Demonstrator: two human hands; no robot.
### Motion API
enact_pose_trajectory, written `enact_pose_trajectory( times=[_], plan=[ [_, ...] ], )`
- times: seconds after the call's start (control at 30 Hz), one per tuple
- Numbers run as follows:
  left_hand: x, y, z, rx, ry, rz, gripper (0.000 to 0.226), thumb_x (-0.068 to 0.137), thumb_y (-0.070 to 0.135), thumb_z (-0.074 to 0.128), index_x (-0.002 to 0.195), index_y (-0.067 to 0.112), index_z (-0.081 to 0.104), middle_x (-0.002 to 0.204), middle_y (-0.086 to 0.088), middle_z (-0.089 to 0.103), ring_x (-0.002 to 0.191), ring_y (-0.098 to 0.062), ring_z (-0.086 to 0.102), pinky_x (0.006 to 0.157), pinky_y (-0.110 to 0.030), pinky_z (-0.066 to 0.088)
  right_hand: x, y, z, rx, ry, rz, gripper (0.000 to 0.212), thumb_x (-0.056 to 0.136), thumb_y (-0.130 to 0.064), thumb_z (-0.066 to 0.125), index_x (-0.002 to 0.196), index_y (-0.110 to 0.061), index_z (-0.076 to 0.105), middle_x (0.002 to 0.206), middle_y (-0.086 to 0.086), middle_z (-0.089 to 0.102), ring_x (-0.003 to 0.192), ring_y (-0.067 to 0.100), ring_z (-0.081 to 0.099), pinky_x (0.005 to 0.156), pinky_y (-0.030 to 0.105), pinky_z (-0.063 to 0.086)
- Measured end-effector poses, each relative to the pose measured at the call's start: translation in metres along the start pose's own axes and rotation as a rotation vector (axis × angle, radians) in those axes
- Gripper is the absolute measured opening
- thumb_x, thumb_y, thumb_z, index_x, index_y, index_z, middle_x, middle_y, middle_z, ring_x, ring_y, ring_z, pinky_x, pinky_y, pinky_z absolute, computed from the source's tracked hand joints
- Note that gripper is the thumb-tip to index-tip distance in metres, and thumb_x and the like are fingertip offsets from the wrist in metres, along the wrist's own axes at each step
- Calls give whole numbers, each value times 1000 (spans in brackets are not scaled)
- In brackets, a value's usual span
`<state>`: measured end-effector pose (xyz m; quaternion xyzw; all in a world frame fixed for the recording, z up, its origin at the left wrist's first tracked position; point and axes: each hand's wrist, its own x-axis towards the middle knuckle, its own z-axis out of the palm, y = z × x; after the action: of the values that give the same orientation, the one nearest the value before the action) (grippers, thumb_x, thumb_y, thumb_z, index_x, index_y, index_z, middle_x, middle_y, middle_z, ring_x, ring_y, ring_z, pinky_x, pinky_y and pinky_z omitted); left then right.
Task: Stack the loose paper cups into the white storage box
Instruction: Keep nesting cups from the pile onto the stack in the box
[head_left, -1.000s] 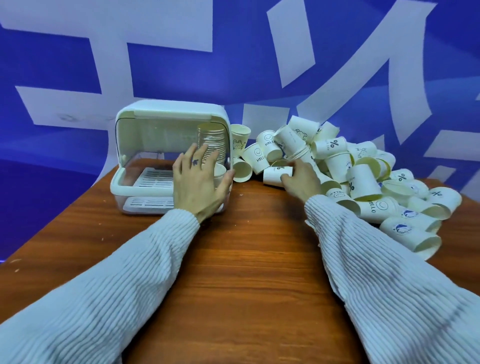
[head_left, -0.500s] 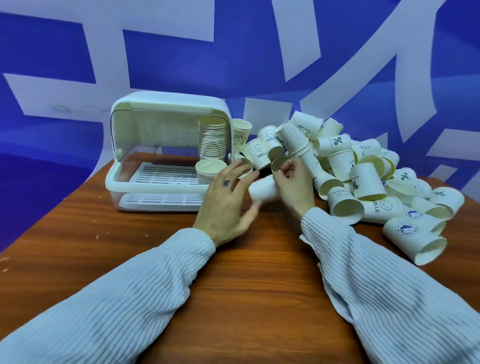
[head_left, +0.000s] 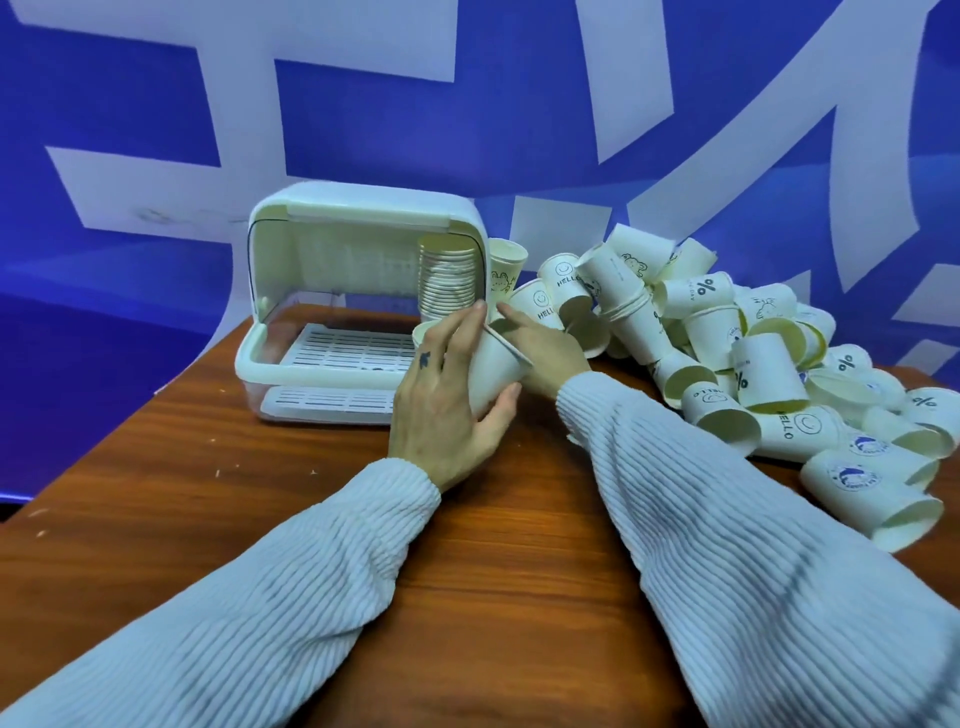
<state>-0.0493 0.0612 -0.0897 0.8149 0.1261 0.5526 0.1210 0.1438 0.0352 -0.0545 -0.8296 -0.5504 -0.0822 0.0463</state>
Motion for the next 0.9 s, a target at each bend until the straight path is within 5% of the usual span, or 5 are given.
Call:
enact_pose_trajectory(
  times=[0.33,0.47,0.6,0.77,0.9],
  plan=[
    [4,-2,-2,-104,48,-50,78,86,30,73,152,13,35,149,-5,39,136,-26,47,110,-43,44,1,8,-1,-297,347,-29,17,85,-13,69,102,-12,71,100,8,65,89,35,66,59,37,47],
    [14,-6,-16,-142,124,-237,77,89,33,70,153,13,33,146,-11,43,133,-26,48,108,-42,43,-19,13,-25,94,689,141,11,92,-16,60,100,-15,68,95,8,69,87,35,65,68,42,51],
    [27,-24,-33,-212,281,-425,75,91,37,68,152,12,31,145,-10,44,129,-23,49,105,-46,47,-32,-3,-65,676,895,240,16,95,-27,65,108,-17,65,95,-11,67,80,9,63,77,22,50],
    [30,-34,-43,-208,339,-510,74,92,33,70,152,14,31,143,-7,46,124,-13,47,92,-2,34,-21,-39,-80,720,747,119,14,91,-23,69,101,-19,76,92,-12,73,87,8,69,86,35,58],
    [26,-35,-41,-199,289,-524,75,90,36,70,150,15,31,140,-8,47,124,-20,50,100,-33,48,-11,-58,-73,541,541,120,18,90,-20,65,102,-22,78,101,-4,78,98,20,70,92,38,55]
  ],
)
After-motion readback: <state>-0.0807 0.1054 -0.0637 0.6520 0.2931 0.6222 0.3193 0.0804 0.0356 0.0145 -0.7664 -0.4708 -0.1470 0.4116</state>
